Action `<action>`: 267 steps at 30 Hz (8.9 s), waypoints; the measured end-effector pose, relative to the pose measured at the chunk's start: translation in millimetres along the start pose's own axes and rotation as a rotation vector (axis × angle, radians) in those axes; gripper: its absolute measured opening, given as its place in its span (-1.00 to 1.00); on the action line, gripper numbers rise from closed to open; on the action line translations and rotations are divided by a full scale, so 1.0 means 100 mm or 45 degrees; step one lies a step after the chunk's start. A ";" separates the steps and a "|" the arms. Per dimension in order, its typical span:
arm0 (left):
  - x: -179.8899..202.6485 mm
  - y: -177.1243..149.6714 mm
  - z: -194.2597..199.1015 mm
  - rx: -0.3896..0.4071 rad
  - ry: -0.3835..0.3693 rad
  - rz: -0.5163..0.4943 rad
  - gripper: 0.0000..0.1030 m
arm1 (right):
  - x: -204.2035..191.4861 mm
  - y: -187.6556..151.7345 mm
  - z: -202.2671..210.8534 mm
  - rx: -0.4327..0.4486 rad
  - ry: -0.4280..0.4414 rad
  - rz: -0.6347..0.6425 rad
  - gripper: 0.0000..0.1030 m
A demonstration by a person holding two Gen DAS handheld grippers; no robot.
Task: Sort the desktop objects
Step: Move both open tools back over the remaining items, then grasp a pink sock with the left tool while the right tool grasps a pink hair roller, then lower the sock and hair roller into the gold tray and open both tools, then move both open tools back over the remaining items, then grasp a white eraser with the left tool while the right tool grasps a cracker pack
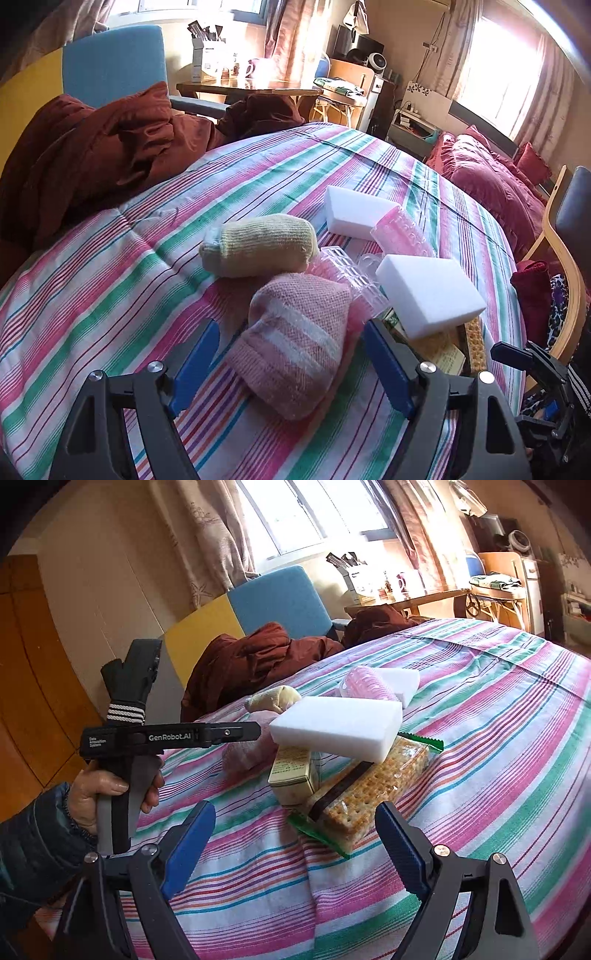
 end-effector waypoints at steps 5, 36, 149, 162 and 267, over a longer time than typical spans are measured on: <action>-0.02 -0.12 -0.12 -0.036 -0.034 0.069 0.08 | 0.08 0.00 -0.02 -0.008 -0.039 -0.008 0.74; -0.09 -0.02 -0.12 -0.011 -0.076 0.221 -0.07 | 0.23 -0.05 -0.10 -0.013 -0.075 -0.109 0.76; -1.44 -3.11 4.61 0.672 0.663 0.877 -0.29 | -3.91 -1.15 -0.50 -0.282 0.691 0.955 0.08; -1.75 -3.35 4.42 0.463 0.794 0.971 -0.14 | -3.74 -1.17 -0.46 -0.294 0.719 0.819 0.34; 0.00 -0.61 0.36 -0.371 0.043 -0.106 0.40 | 0.29 -0.02 -0.08 0.006 -0.027 -0.232 0.72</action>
Point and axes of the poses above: each gripper's, at about its wrist camera, not at the fingertips, and z roughly against the way its jaws point, x to its right, y to its top, the point moved 6 cm from there along -z, roughly the way its jaws point, and after that the axes turned 7 degrees about x, right-handed, at the moved point
